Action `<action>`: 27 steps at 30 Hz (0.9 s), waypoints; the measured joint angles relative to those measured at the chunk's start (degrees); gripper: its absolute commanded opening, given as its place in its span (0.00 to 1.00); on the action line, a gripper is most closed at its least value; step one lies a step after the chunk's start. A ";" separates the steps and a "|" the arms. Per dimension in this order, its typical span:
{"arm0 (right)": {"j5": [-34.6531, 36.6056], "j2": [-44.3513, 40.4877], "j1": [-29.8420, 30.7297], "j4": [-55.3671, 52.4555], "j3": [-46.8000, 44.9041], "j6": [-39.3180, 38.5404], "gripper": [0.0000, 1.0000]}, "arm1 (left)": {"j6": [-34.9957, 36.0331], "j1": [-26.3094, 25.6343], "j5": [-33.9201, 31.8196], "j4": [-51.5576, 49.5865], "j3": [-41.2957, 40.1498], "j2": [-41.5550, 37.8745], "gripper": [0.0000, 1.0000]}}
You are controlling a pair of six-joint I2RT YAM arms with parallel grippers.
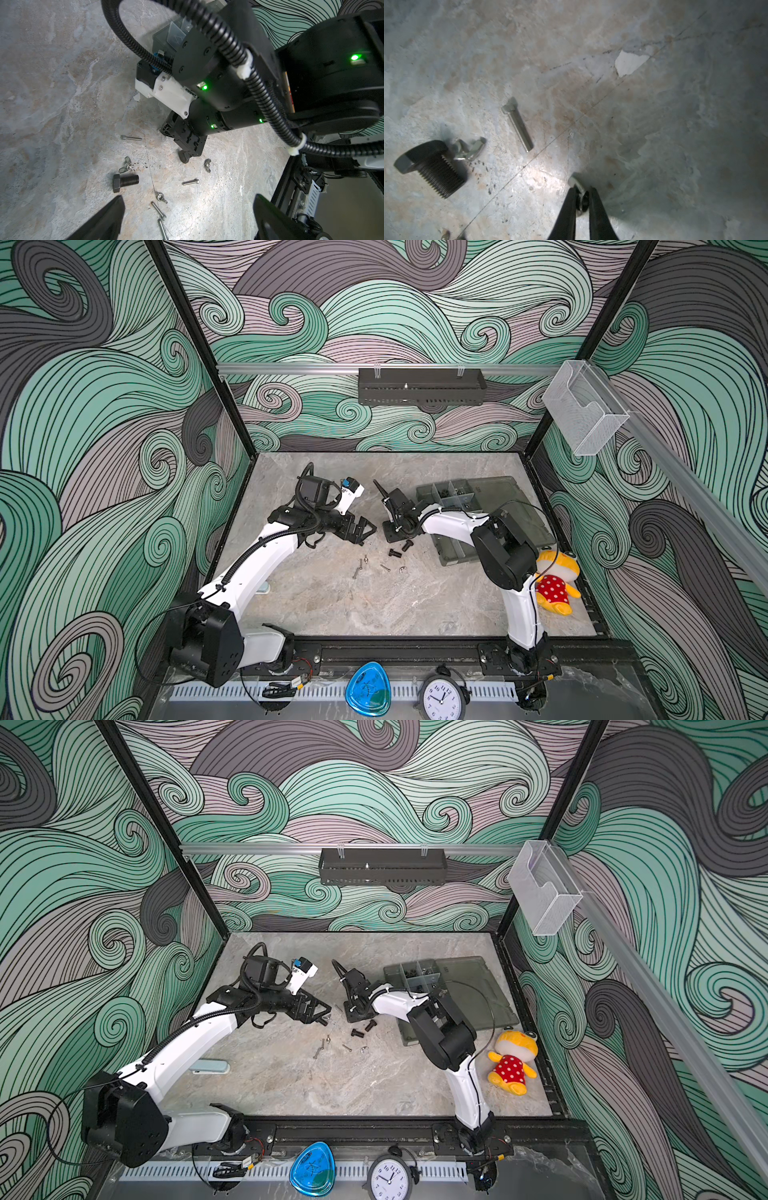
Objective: Sort the screws and nuts into containers
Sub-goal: Pick up the nut from the center of the table, then place the nut into the container.
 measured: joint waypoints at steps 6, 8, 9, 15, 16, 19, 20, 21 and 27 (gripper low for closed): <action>1.31 -0.24 -0.07 -0.04 0.26 -0.28 0.01 | -0.20 0.00 0.17 0.00 0.00 0.00 0.99; 1.44 -0.48 -0.37 -0.39 0.20 -0.57 0.00 | -0.35 0.00 0.22 0.00 0.00 0.00 0.99; 1.49 -0.85 -0.81 -0.68 0.09 -0.83 0.00 | -0.44 0.00 0.35 0.02 0.00 0.00 0.99; 0.74 -7.02 -8.85 -1.29 -1.88 -1.97 0.00 | -1.07 0.00 2.21 0.35 -0.02 0.00 0.99; 0.44 -8.26 -10.75 -1.22 -2.27 -2.08 0.00 | -1.18 0.00 2.56 0.55 -0.02 -0.04 0.99; -0.02 -12.46 -18.29 -0.70 -3.45 -2.62 0.00 | -1.62 0.00 4.39 1.73 -0.17 -0.37 0.99; 0.07 -13.62 -20.90 -0.50 -3.87 -2.80 0.00 | -1.90 0.00 5.62 2.58 -0.52 -0.66 0.99; 0.26 -14.53 -23.10 -0.26 -4.35 -2.95 0.00 | -2.23 0.00 6.95 3.45 -0.94 -0.87 0.99; 1.81 -16.90 -31.43 0.04 -8.52 -4.02 0.01 | -3.43 -0.74 12.31 7.61 -3.21 -1.97 0.99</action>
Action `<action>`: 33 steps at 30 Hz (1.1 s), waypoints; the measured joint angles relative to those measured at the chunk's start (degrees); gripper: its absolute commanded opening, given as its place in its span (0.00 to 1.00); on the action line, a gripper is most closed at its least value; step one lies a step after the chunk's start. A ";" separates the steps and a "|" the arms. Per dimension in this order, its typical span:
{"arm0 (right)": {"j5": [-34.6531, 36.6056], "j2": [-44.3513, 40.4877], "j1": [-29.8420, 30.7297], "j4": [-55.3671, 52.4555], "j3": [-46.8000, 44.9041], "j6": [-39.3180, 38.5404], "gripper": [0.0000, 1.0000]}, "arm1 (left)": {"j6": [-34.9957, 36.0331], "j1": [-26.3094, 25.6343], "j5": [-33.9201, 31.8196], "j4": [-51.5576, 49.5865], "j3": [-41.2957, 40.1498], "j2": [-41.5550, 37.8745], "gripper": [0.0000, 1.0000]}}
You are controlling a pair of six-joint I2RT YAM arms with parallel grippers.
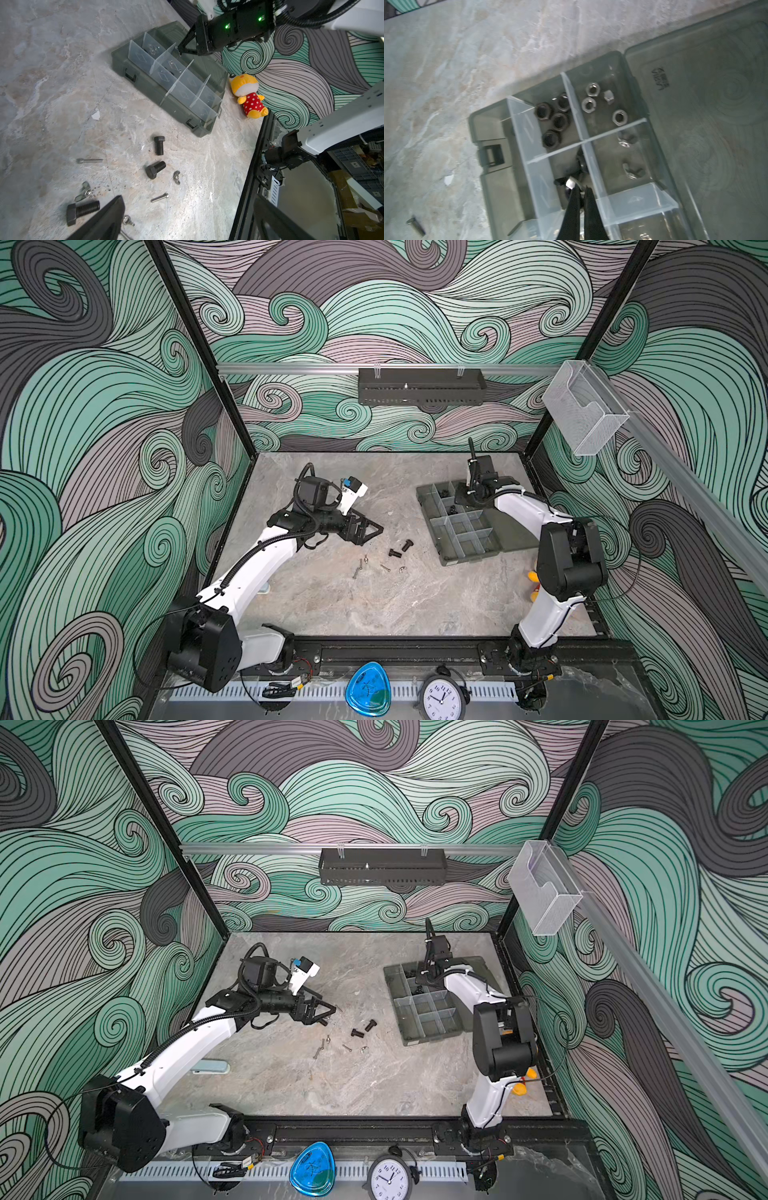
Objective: Sort the screws and nuts into containers
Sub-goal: Place the nut into the container, then pick up the nut from the center of the table.
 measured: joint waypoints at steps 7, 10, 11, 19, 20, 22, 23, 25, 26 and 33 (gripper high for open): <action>1.11 0.81 -4.31 0.24 -0.98 -1.46 0.06 | 0.02 -0.48 0.55 2.91 -2.16 -3.06 0.99; 1.09 1.97 -4.68 0.42 -0.98 -2.10 0.12 | 0.07 -0.66 0.31 2.93 -2.16 -3.08 0.99; 0.92 2.14 -4.68 0.46 -1.01 -2.34 0.17 | 0.13 -0.66 0.17 2.93 -2.16 -3.08 0.99; 0.15 -1.44 -2.34 4.39 -4.33 -4.37 0.32 | 1.49 -0.66 -1.53 2.27 -2.14 -3.08 0.99; 0.11 -2.78 -0.94 4.52 -4.94 -4.52 0.33 | 1.68 -0.66 -1.97 1.90 -2.08 -3.06 0.99; -0.57 -5.29 2.29 5.55 -6.10 -4.68 0.36 | 2.23 -0.66 -3.41 0.70 -1.62 -2.82 0.99; -1.46 -6.60 4.66 6.34 -6.60 -4.57 0.36 | 2.51 -0.66 -4.61 0.11 -1.29 -2.64 0.99; -3.80 -7.61 9.33 7.52 -6.54 -4.15 0.36 | 2.75 -0.50 -7.43 -1.77 -0.09 -1.99 0.99; -5.22 -7.43 11.96 8.17 -6.16 -3.72 0.36 | 2.80 -0.28 -8.50 -2.73 0.70 -1.44 0.99; -13.55 -0.98 22.80 9.86 -5.53 -1.97 0.36 | 2.45 2.95 -12.61 -4.94 2.82 -0.74 0.99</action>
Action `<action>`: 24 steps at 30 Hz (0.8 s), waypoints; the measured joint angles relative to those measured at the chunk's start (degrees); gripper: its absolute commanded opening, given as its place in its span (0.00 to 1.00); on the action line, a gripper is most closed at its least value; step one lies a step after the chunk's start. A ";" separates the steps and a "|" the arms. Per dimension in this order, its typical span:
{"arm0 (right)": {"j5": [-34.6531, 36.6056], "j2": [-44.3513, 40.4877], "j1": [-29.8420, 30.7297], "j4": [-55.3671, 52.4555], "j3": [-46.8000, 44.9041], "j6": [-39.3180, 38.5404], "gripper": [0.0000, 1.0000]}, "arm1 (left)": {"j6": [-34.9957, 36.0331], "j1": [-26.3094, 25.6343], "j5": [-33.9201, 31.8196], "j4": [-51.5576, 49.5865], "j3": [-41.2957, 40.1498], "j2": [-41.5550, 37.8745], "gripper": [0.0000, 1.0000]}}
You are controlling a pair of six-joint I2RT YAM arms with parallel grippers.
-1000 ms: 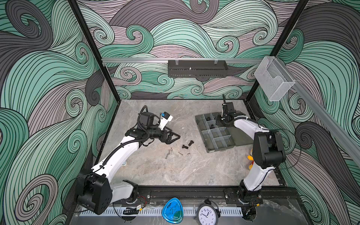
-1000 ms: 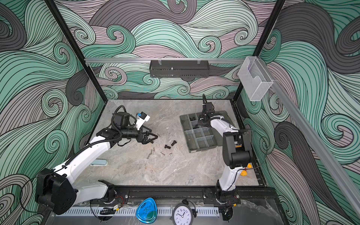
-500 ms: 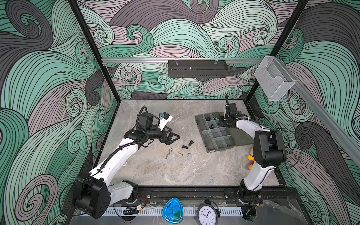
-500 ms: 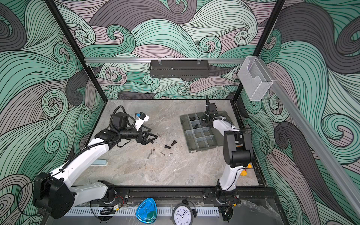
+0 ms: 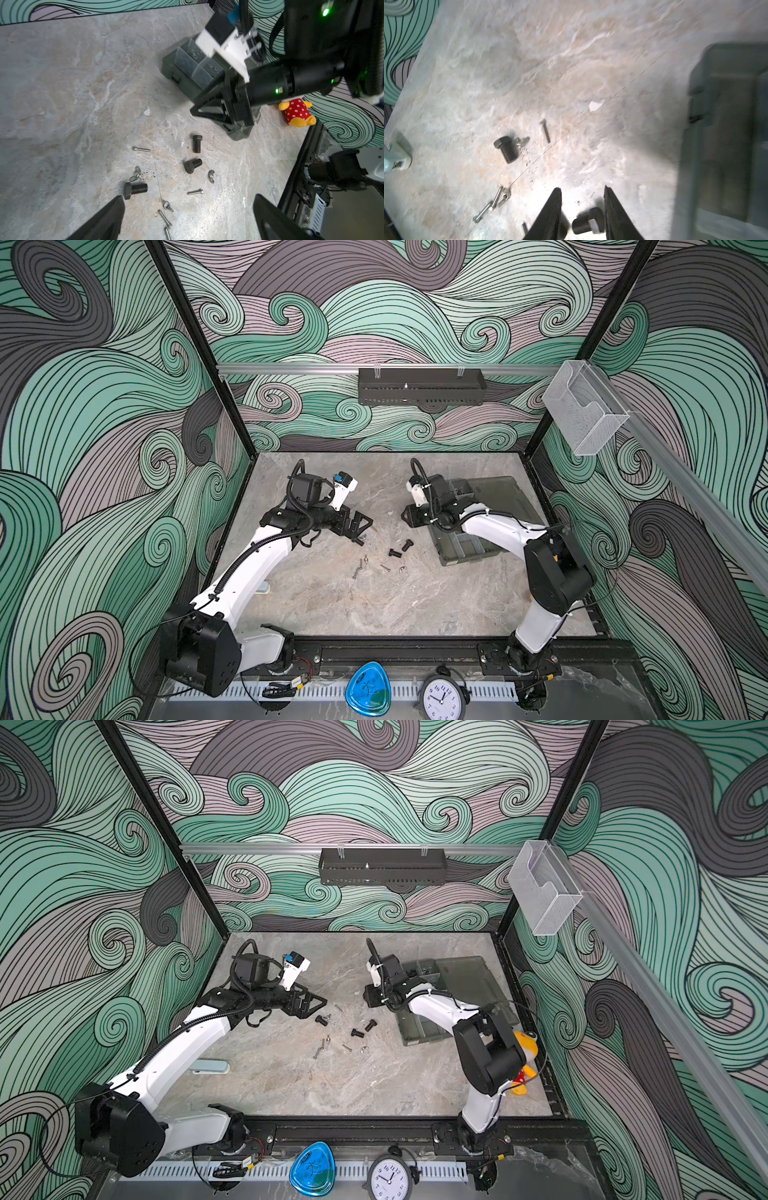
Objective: Sort the screws and nuts into containers
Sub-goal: Pick up the nut from the center of the table.
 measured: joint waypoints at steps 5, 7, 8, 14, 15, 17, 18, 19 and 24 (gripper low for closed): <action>1.16 -1.51 2.99 -3.87 -3.87 2.40 0.37 | -0.28 0.02 0.02 0.57 -0.72 -1.03 0.99; 2.36 -3.02 5.42 -5.95 -6.25 4.68 0.38 | -0.48 0.04 0.07 0.66 -0.72 -1.11 0.99; 2.71 -3.89 6.84 -6.97 -7.56 6.34 0.39 | -0.61 0.04 0.11 0.66 -0.72 -1.09 0.99; 6.12 -7.82 13.00 -11.41 -12.98 17.40 0.47 | -1.36 0.04 0.66 0.59 -0.72 -1.09 0.98; 6.93 -8.31 13.53 -11.69 -13.44 19.10 0.49 | -1.40 0.04 0.68 0.61 -0.72 -1.09 0.99; 8.09 -9.29 14.19 -11.72 -14.40 22.10 0.50 | -1.44 0.04 0.72 0.61 -0.72 -1.11 0.98; 8.28 -9.57 14.34 -11.58 -14.80 23.30 0.50 | -1.46 0.04 0.72 0.61 -0.72 -1.14 0.99; 8.35 -9.60 14.45 -11.54 -14.95 24.52 0.49 | -1.49 0.04 0.72 0.61 -0.72 -1.20 0.99; 8.41 -8.09 15.06 -9.55 -14.53 29.59 0.44 | -1.51 0.04 0.76 0.61 -0.72 -1.97 0.99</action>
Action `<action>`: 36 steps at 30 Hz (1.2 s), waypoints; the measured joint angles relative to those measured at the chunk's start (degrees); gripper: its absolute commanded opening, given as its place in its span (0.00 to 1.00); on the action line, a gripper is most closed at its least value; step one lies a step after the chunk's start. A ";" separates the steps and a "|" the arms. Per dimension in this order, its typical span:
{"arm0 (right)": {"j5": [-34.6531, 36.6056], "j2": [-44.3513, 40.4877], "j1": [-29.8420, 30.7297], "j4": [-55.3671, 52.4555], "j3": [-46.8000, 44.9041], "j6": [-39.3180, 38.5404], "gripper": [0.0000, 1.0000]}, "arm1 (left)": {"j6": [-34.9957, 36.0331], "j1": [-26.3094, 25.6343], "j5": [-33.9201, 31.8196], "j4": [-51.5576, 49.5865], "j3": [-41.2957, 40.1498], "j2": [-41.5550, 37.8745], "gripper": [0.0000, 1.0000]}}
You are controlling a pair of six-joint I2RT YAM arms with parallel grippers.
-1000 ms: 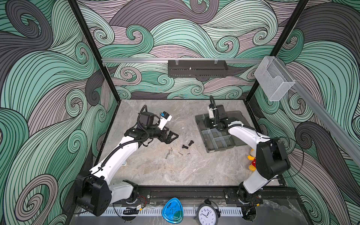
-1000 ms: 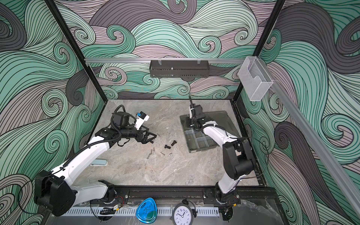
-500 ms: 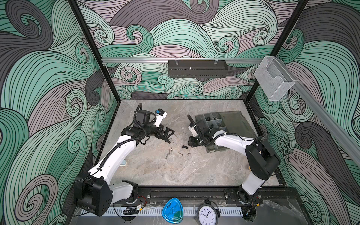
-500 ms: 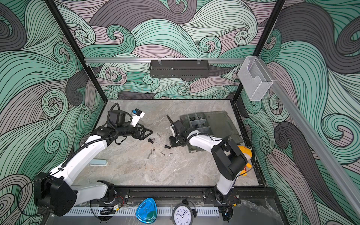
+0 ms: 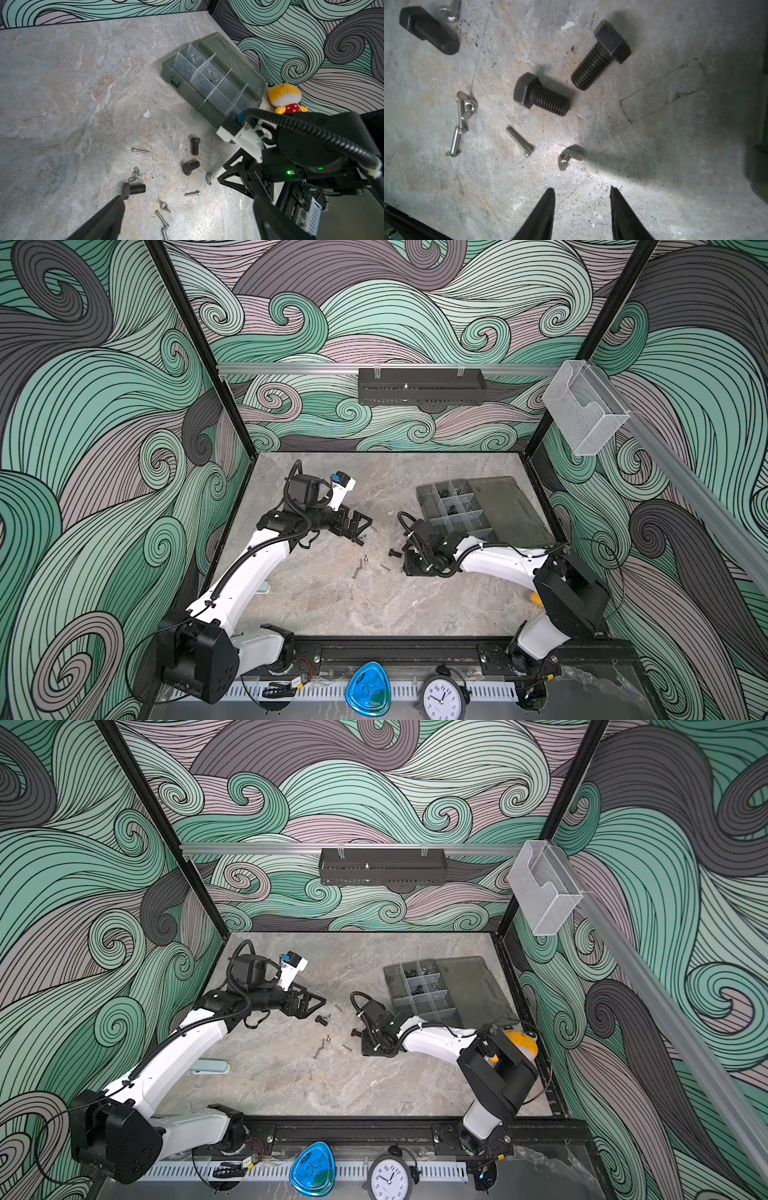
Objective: Sort the screws and nuts into containers
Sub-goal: Pick up the nut from the center of the table.
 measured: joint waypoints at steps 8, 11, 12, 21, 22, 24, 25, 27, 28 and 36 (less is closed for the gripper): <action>0.24 4.11 1.75 0.46 3.45 3.78 0.41 | 0.02 0.00 0.09 0.00 0.00 -0.48 0.99; 0.59 4.26 2.19 0.20 4.11 4.87 0.39 | 0.00 0.00 0.09 0.02 0.00 -0.68 0.99; 0.66 4.39 2.29 0.13 4.22 5.11 0.39 | 0.00 0.00 0.09 0.02 0.00 -0.68 0.98; 0.74 9.16 2.91 -1.60 7.02 7.85 0.32 | 0.02 0.00 0.11 0.00 0.00 -0.68 0.99; 0.79 9.62 2.97 -1.68 7.50 8.04 0.31 | 0.02 0.00 0.13 0.02 0.00 -0.68 0.99; 1.14 10.49 3.02 -2.23 8.52 8.35 0.29 | 0.02 0.00 0.13 0.04 0.00 -0.68 0.99; 1.31 10.80 3.04 -2.43 8.94 8.55 0.28 | 0.02 0.00 0.13 0.02 0.00 -0.68 0.99; 1.64 11.06 3.08 -2.82 9.25 8.90 0.23 | 0.02 0.00 0.13 0.04 0.00 -0.68 0.99; 1.79 11.06 3.08 -3.04 9.25 9.14 0.22 | 0.02 0.00 0.13 0.04 0.00 -0.68 0.99; 2.36 11.13 2.95 -3.58 9.25 9.33 0.19 | 0.00 0.00 0.22 0.07 0.00 -0.68 0.99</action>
